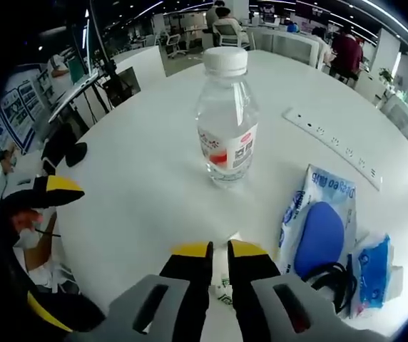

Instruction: Arrange the tabletop items into an orderly group along one side of the table until the central work area is clear of visible clutter.

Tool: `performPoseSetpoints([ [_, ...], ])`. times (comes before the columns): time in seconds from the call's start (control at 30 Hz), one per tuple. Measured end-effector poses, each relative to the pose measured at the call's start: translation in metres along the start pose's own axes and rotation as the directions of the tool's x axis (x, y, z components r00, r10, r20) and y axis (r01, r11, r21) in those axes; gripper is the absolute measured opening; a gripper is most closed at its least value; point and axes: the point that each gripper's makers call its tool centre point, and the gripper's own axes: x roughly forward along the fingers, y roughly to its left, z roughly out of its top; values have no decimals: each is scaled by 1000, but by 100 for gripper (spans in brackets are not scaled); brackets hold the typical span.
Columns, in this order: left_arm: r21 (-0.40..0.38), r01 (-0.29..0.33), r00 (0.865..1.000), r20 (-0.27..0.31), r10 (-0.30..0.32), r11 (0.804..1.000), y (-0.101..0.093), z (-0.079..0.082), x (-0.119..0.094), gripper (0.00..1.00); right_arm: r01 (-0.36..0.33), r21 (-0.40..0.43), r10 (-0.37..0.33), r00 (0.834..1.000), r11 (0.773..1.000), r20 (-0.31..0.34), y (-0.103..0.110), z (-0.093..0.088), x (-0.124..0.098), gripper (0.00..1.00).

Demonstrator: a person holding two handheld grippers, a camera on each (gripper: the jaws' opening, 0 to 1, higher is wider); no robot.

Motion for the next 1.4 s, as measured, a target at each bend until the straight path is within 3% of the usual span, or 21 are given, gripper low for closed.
performPoseSetpoints([
  [0.27,5,7,1000,-10,-7,1000,-1,-3,1,83,-13,35,12,999,999,30,4,-1,-10,1],
  [0.43,12,17,1000,-9,-17,1000,-5,-2,2,82,15,-38,-15,1000,999,10,6,-5,-7,19],
  [0.57,18,18,1000,-9,-17,1000,-6,-2,2,82,0,-41,-1,1000,999,-27,10,-10,2,28],
  [0.77,9,15,1000,-8,-15,1000,-5,-5,1,81,7,-124,-13,999,992,-48,14,-11,5,32],
  [0.9,2,15,1000,-7,-15,1000,-6,-7,0,81,1,-141,-12,997,990,-81,15,-19,8,26],
  [1.13,-6,16,1000,-11,-16,1000,-8,-10,1,80,4,-144,-16,997,990,-78,11,-23,3,15],
  [1.27,-4,23,1000,-12,-23,1000,-11,-10,3,80,-2,-143,-8,998,990,-69,12,-26,-7,2],
  [1.4,3,32,999,-13,-32,999,-14,-9,5,80,-5,-131,-4,998,991,-66,11,-31,-12,0],
])
